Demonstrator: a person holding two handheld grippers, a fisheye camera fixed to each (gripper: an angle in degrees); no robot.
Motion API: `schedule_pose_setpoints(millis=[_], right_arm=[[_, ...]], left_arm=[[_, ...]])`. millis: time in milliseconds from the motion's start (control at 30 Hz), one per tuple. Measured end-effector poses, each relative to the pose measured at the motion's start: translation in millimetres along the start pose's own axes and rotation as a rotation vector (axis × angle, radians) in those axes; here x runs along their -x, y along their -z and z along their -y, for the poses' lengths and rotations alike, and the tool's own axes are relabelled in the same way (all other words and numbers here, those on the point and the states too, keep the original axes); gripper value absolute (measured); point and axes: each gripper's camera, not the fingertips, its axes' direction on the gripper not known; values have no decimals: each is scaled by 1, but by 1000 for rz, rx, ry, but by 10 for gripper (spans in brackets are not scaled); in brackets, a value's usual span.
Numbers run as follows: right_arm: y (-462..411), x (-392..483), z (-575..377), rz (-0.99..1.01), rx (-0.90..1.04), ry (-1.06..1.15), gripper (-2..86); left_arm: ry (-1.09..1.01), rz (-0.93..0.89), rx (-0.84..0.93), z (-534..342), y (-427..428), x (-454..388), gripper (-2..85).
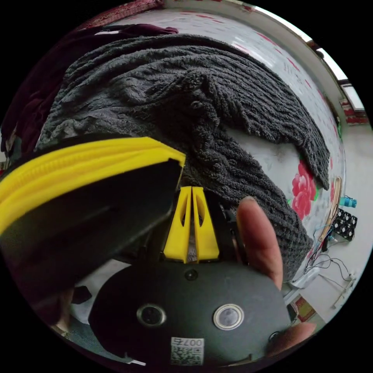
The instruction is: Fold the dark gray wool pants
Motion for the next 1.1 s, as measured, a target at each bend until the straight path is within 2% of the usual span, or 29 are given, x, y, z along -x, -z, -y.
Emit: schedule_pose_setpoints(millis=[167,333,500,700,933,1100], right_arm=[[8,-11,-2,29,-35,-24,3],[15,-14,11,15,53,26,38],[24,-20,14,34,53,35,49],[37,-28,7,62,-6,117,15],[52,-55,5,216,-53,131,-1],[65,-52,8,199,-50,177,-2]], left_arm=[[-28,12,-5,-1,-1,-9,-10],[-15,0,3,-1,-6,-9,-10],[-50,13,11,-1,-11,-21,-10],[-66,45,22,1,-16,-29,-10],[-67,80,30,1,-18,-33,-10],[-67,99,31,4,-20,-38,-10]])
